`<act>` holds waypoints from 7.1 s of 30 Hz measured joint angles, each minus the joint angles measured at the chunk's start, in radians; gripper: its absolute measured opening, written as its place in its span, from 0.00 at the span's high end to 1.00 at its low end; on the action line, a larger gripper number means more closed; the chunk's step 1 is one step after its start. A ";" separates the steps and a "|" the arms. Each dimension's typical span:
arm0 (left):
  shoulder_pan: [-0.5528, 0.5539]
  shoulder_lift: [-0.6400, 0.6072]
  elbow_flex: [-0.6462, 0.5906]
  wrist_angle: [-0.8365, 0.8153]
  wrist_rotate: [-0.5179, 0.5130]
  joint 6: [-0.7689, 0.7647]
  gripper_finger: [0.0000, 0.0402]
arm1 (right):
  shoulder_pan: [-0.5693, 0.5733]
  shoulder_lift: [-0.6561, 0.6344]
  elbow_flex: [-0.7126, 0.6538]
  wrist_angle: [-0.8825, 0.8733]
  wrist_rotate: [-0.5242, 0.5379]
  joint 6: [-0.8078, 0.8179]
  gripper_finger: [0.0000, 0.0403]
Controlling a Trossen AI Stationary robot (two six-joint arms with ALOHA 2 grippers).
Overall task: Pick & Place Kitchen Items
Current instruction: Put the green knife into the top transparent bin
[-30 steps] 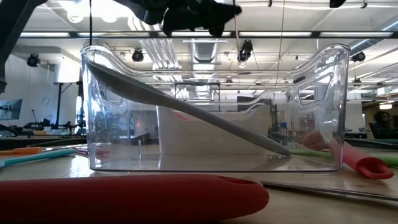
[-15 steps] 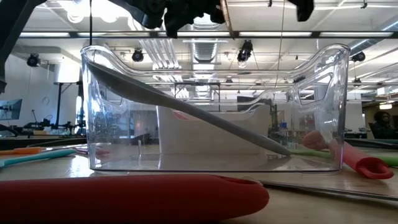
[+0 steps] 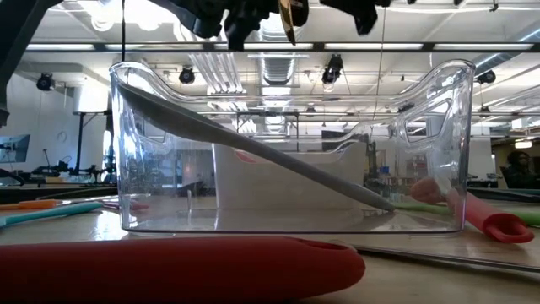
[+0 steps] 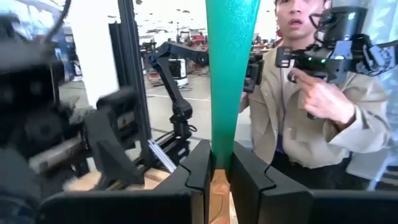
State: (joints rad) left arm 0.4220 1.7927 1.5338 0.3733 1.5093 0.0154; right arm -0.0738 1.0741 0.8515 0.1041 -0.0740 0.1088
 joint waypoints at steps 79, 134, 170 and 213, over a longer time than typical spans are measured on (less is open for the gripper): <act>0.050 0.005 -0.007 -0.107 0.031 0.148 0.91 | -0.099 0.420 0.705 -0.321 -0.348 0.191 0.62; 0.082 -0.009 -0.031 -0.098 -0.067 -0.086 0.59 | -0.103 0.544 1.195 -0.953 -0.200 -0.060 0.97; 0.179 -0.794 -0.313 -0.636 -0.840 0.247 0.56 | -0.384 0.884 1.158 -1.037 -0.145 -0.217 0.97; 0.181 -0.816 -0.313 -0.669 -0.961 0.330 0.56 | -0.400 1.313 1.378 -1.168 -0.241 -0.231 0.97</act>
State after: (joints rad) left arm 0.6025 0.9764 1.2205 -0.2961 0.5480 0.3454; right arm -0.4740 2.3871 2.2297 -1.0639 -0.3153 -0.1223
